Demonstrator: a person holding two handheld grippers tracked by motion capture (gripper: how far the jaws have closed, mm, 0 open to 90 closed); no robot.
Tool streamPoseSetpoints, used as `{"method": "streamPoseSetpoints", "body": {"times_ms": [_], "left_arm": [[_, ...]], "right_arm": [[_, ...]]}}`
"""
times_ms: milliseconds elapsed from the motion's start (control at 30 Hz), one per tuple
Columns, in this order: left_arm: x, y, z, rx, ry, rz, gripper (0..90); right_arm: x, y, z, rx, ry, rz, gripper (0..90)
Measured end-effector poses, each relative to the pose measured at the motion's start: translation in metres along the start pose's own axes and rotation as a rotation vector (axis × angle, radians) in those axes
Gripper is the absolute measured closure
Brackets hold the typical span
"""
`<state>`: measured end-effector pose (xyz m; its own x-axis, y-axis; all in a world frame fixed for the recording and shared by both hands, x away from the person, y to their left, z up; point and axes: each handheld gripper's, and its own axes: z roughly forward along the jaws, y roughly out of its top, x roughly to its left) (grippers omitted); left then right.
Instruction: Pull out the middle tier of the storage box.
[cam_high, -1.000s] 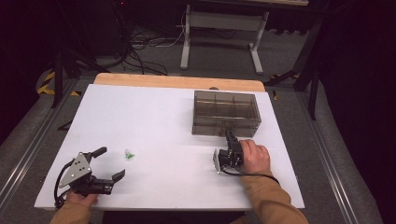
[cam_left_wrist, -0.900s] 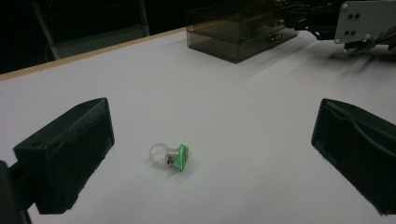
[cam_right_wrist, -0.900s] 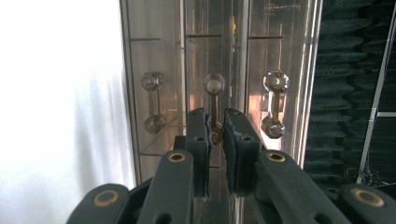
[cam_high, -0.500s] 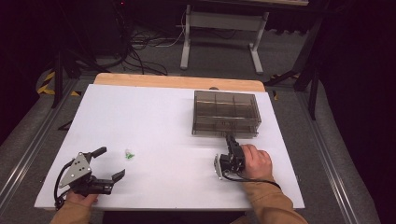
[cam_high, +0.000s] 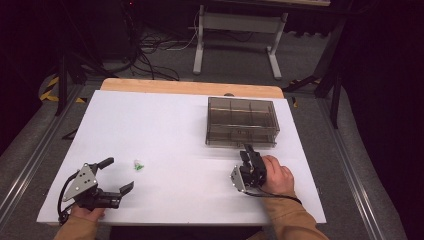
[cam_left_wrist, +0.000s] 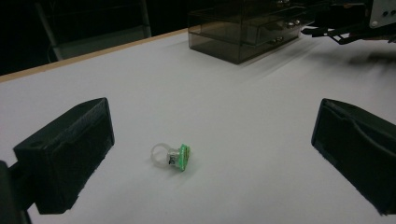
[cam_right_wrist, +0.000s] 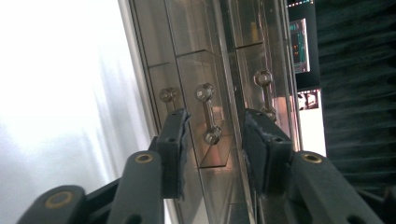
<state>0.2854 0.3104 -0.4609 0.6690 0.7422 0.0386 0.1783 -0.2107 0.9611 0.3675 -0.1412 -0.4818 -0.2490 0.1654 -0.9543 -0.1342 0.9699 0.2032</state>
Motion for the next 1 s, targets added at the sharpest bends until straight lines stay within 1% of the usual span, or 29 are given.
{"method": "streamPoseSetpoints", "body": {"times_ms": [67, 133, 167, 200, 333, 400, 433, 467, 500, 533, 567, 633, 667, 700, 767, 800, 833, 867, 933, 967, 1000], "left_arm": [[0.0, 0.0, 0.0, 0.001, 0.0, -0.001, 0.2], [0.0, 0.0, 0.0, 0.001, -0.001, -0.005, 0.2], [0.0, 0.0, 0.0, 0.002, 0.0, -0.002, 0.2], [0.0, 0.0, 0.0, 0.001, 0.0, -0.004, 0.2], [0.0, 0.0, 0.0, 0.0, 0.002, 0.0, 0.2], [0.0, 0.0, 0.0, 0.0, 0.002, 0.0, 0.2], [0.0, 0.0, 0.0, 0.001, 0.002, 0.0, 0.2], [0.0, 0.0, 0.0, 0.001, 0.002, 0.0, 0.2], [0.0, 0.0, 0.0, 0.001, 0.001, 0.0, 0.2], [0.0, 0.0, 0.0, 0.001, 0.002, 0.0, 0.2], [0.0, 0.0, 0.0, 0.001, 0.001, 0.0, 0.2], [0.0, 0.0, 0.0, 0.002, 0.002, 0.0, 0.2], [0.0, 0.0, 0.0, 0.002, 0.002, 0.0, 0.2], [0.0, 0.0, 0.0, 0.002, 0.0, -0.003, 0.2], [0.0, 0.0, 0.0, 0.001, 0.001, -0.004, 0.2], [0.0, 0.0, 0.0, 0.002, 0.001, -0.004, 0.2], [0.0, 0.0, 0.0, 0.002, 0.001, -0.004, 0.2], [0.0, 0.0, 0.0, 0.002, 0.001, -0.004, 0.2], [0.0, 0.0, 0.0, 0.002, 0.001, -0.004, 0.2], [0.0, 0.0, 0.0, 0.002, 0.001, -0.005, 0.2], [0.0, 0.0, 0.0, 0.002, 0.001, -0.005, 0.2]], "right_arm": [[-0.001, -0.001, -0.002, -0.002, 0.016, 0.033, 61.2], [-0.002, -0.001, -0.003, -0.007, 0.022, 0.037, 60.6], [-0.004, -0.002, -0.005, -0.018, 0.021, 0.055, 59.4], [-0.005, -0.002, -0.006, -0.021, 0.03, 0.053, 58.4], [-0.008, -0.001, -0.009, -0.032, 0.045, 0.078, 55.1], [-0.01, 0.0, -0.01, -0.034, 0.058, 0.075, 53.4], [-0.01, 0.0, -0.011, -0.037, 0.067, 0.083, 52.5], [-0.01, 0.0, -0.011, -0.037, 0.067, 0.083, 52.5], [-0.013, 0.001, -0.012, -0.042, 0.092, 0.101, 51.3], [-0.013, 0.001, -0.012, -0.042, 0.092, 0.101, 51.3], [-0.016, 0.001, -0.013, -0.053, 0.117, 0.128, 48.8], [-0.018, 0.001, -0.014, -0.069, 0.138, 0.141, 45.0], [-0.019, 0.001, -0.015, -0.081, 0.141, 0.169, 43.4], [-0.02, 0.001, -0.016, -0.091, 0.151, 0.179, 42.1], [-0.021, 0.0, -0.018, -0.112, 0.154, 0.203, 40.5], [-0.023, 0.0, -0.019, -0.13, 0.168, 0.224, 39.8], [-0.023, 0.0, -0.019, -0.13, 0.168, 0.224, 39.8], [-0.027, -0.001, -0.022, -0.156, 0.202, 0.281, 38.9], [-0.031, -0.002, -0.024, -0.189, 0.225, 0.352, 38.4], [-0.033, -0.003, -0.024, -0.196, 0.234, 0.371, 37.8], [-0.035, -0.004, -0.025, -0.21, 0.251, 0.412, 36.8]]}}
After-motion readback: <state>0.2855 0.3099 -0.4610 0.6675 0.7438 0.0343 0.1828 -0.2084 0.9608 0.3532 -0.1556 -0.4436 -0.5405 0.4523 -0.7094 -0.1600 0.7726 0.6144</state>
